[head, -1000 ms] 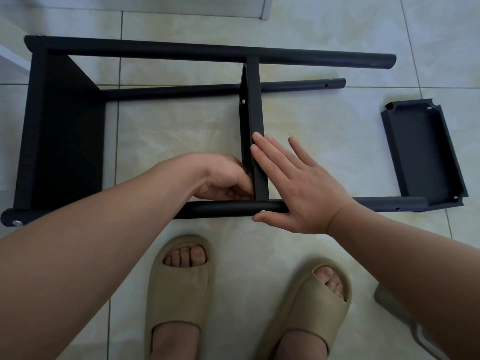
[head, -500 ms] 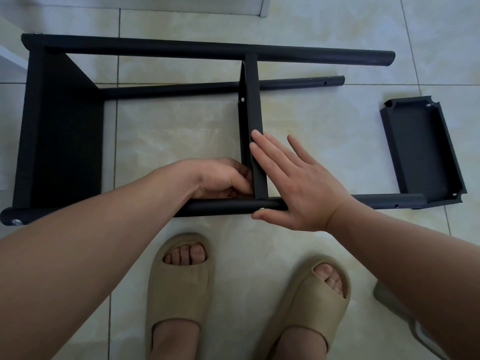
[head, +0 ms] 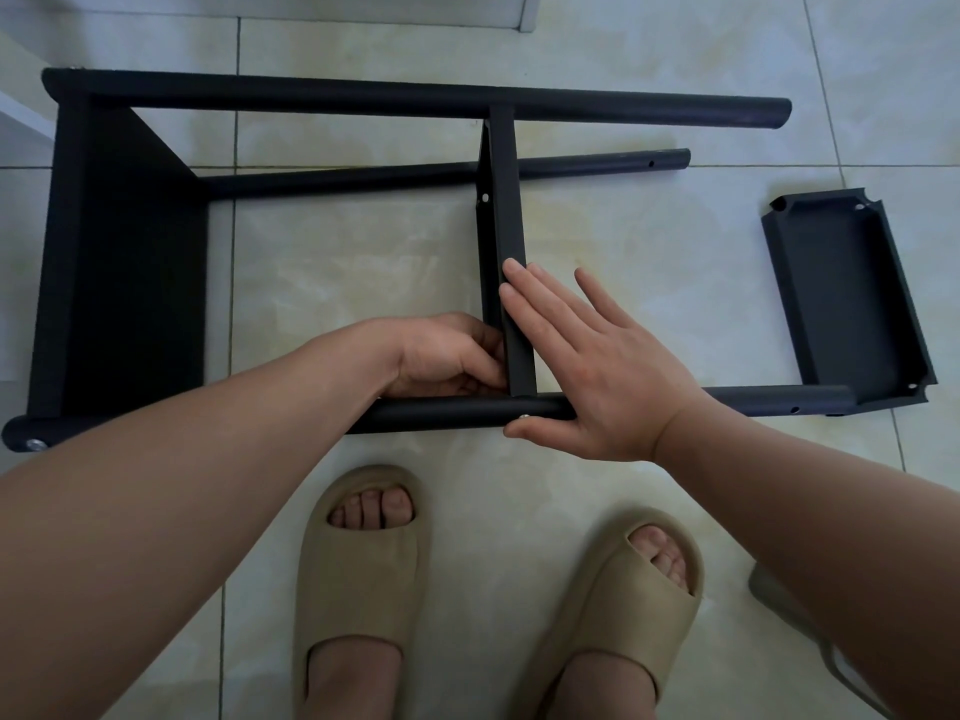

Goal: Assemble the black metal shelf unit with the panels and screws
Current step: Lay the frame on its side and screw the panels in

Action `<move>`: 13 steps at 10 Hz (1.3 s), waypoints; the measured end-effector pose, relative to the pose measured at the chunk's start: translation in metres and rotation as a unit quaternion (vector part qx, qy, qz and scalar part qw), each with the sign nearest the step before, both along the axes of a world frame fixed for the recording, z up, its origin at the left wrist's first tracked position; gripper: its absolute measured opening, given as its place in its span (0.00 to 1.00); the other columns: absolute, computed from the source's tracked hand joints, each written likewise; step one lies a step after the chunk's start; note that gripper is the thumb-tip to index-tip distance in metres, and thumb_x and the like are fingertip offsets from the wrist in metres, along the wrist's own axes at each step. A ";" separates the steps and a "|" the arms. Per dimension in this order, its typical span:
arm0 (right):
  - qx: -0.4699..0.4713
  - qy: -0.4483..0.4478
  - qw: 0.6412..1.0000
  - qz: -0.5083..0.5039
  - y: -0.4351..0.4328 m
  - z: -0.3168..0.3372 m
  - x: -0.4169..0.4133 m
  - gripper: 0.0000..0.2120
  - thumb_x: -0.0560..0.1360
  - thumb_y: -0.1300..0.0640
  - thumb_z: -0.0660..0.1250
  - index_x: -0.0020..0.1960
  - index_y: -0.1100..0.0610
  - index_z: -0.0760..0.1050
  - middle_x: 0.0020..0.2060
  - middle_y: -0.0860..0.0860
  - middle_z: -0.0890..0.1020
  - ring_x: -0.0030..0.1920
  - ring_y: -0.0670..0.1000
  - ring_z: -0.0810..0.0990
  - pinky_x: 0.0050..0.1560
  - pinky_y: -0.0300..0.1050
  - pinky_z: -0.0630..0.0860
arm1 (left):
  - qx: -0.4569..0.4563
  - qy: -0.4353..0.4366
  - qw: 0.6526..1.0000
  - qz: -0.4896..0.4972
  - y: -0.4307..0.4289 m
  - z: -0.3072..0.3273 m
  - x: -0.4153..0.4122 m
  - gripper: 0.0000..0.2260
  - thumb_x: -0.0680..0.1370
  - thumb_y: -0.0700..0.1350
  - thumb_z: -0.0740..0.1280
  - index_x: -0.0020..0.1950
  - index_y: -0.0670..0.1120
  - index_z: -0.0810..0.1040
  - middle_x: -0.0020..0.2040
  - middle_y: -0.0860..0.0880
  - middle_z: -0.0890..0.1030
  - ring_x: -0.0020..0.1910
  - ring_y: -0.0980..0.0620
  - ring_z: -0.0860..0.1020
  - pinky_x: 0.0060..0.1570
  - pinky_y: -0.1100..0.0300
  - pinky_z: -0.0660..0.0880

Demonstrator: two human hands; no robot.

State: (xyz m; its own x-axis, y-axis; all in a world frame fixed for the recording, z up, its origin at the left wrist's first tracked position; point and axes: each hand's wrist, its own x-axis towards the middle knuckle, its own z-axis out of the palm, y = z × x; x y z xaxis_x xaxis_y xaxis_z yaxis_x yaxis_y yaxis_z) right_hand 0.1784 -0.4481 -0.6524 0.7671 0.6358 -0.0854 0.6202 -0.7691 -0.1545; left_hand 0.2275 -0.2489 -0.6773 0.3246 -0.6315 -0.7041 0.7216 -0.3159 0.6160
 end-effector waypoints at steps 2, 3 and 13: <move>0.000 -0.001 1.000 0.000 0.000 0.000 0.000 0.49 0.77 0.28 0.54 0.82 0.63 0.51 0.82 0.57 0.51 0.82 0.55 0.50 0.80 0.62 0.52 | -0.006 0.016 1.000 -0.004 0.000 -0.001 0.000 0.08 0.78 0.27 0.60 0.52 0.35 0.76 0.36 0.44 0.81 0.34 0.51 0.82 0.36 0.61 0.78; -0.002 0.001 1.000 0.000 0.000 0.000 0.000 0.49 0.76 0.28 0.54 0.82 0.63 0.51 0.82 0.57 0.50 0.82 0.55 0.49 0.80 0.62 0.52 | 0.002 0.026 0.999 -0.033 0.002 0.000 -0.001 0.08 0.78 0.31 0.61 0.47 0.37 0.79 0.37 0.44 0.83 0.35 0.51 0.82 0.36 0.62 0.77; -0.004 -0.005 1.000 -0.002 0.001 0.002 0.000 0.49 0.76 0.27 0.54 0.82 0.64 0.52 0.82 0.57 0.51 0.82 0.56 0.50 0.79 0.63 0.53 | -0.010 0.030 0.999 0.010 0.002 0.001 -0.002 0.08 0.78 0.28 0.60 0.53 0.35 0.76 0.37 0.42 0.81 0.33 0.51 0.82 0.33 0.62 0.77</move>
